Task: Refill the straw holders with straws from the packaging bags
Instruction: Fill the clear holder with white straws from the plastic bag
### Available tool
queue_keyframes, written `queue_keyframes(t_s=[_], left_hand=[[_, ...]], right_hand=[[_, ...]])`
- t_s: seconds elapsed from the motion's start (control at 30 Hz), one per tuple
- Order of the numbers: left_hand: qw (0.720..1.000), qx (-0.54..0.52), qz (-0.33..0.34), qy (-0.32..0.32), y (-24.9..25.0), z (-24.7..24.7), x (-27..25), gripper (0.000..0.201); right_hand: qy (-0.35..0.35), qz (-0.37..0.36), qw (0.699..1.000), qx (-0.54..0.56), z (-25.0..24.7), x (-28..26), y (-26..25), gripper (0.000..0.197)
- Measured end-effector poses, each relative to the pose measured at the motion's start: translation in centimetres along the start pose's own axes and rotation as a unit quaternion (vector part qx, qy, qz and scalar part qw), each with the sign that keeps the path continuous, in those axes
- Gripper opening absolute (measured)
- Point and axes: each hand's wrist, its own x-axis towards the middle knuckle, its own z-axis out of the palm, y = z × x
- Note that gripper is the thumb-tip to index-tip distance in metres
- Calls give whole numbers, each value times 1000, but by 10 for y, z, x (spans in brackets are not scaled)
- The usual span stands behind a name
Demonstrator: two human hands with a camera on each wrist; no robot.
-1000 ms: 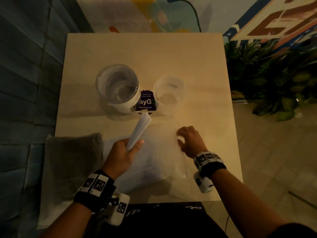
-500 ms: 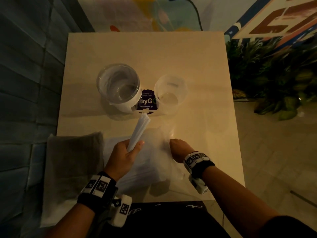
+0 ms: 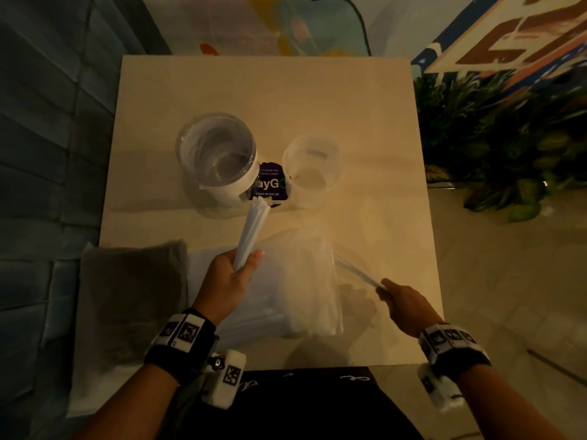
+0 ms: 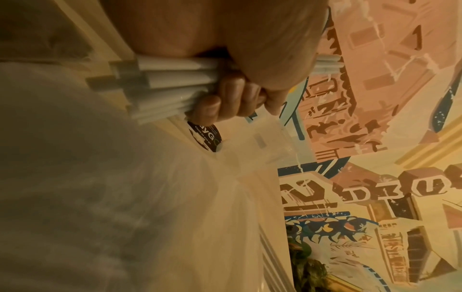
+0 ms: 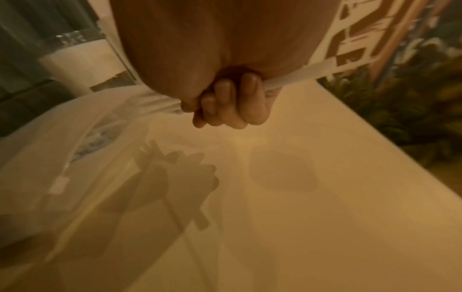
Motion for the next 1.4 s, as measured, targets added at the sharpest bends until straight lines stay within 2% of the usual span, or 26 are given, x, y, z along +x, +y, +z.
queue_keyframes(t_s=[0.17,0.27,0.33,0.53,0.67,0.77,0.83,0.9,0.93,1.03,1.13,1.3,1.4], left_hand=[[999,-14,2,44,4,6,-3,42],[996,-52,0,68,6,10,-3,40],[994,-86,-3,61,9,13,-4,38],[990,-140,-4,20,21,29,-10,45],[982,-177,15,69,29,34,-9,49],[977,-184,31,99,33,31,-8,57],[974,-191,32,118,35,29,-7,49],[967,-208,15,144,36,28,-7,27],[962,-222,-1,156,36,26,-6,22],[951,-255,-41,172,33,16,-4,28],[940,-285,-34,183,32,7,0,29],[907,-377,-11,186,33,-10,9,29],[920,-362,-19,150,30,-11,6,32]], right_hand=[[57,42,996,56,12,-28,25,24],[107,62,985,117,12,-43,23,23],[138,49,978,148,11,-49,12,21],[156,-64,959,227,-2,-35,-74,21],[126,-142,960,208,-6,-14,-140,17],[132,-218,953,163,-1,-5,-182,11],[140,-256,948,127,6,-3,-202,11],[148,-270,945,109,10,-2,-214,14],[149,-274,944,106,11,-2,-216,16],[137,-286,943,101,14,-3,-213,16],[125,-287,945,93,19,-8,-197,15],[126,-223,960,113,15,-13,-158,23],[143,-196,950,198,5,-19,-163,25]])
